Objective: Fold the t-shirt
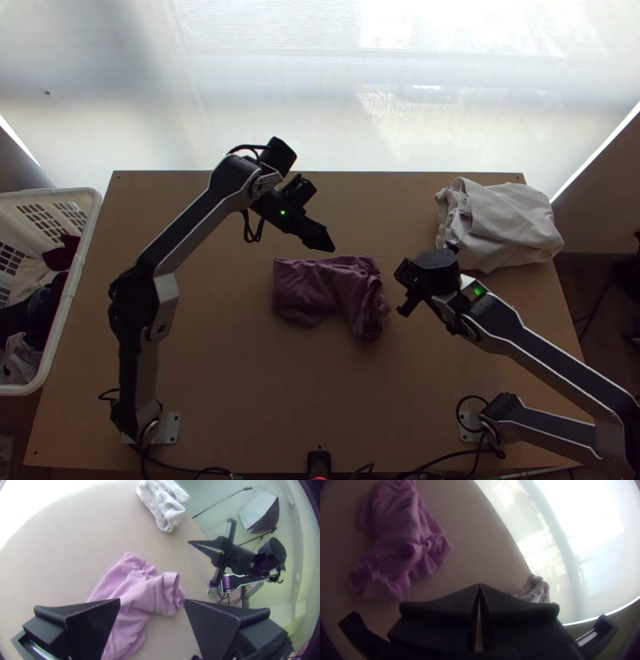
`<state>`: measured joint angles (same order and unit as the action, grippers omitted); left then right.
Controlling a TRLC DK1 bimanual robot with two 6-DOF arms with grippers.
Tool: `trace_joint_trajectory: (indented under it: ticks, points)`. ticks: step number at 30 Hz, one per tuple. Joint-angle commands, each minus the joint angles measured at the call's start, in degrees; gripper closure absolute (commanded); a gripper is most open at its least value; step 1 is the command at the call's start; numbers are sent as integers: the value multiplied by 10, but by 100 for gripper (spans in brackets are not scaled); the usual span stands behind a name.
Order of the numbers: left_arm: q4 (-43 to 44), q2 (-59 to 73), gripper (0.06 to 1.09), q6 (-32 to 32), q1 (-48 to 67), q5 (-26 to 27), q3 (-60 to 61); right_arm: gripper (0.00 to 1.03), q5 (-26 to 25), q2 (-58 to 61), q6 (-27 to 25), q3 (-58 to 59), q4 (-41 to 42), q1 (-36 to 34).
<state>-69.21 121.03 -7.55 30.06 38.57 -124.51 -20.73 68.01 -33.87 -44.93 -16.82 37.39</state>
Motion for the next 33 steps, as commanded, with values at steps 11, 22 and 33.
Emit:
trace_joint_trajectory:
  ticks: [11, 22, 33]
  points:
    - [154, -266, 30, -119, 51, -182, 456, 100, 6, 79, 36, -59, 3, 153]
    - [322, -251, 72, -82, 59, -230, 525, 100, 48, 154, 69, -63, 31, 210]
    - [364, -176, 84, -94, 18, -240, 532, 100, 141, 187, 58, -44, 40, 121]
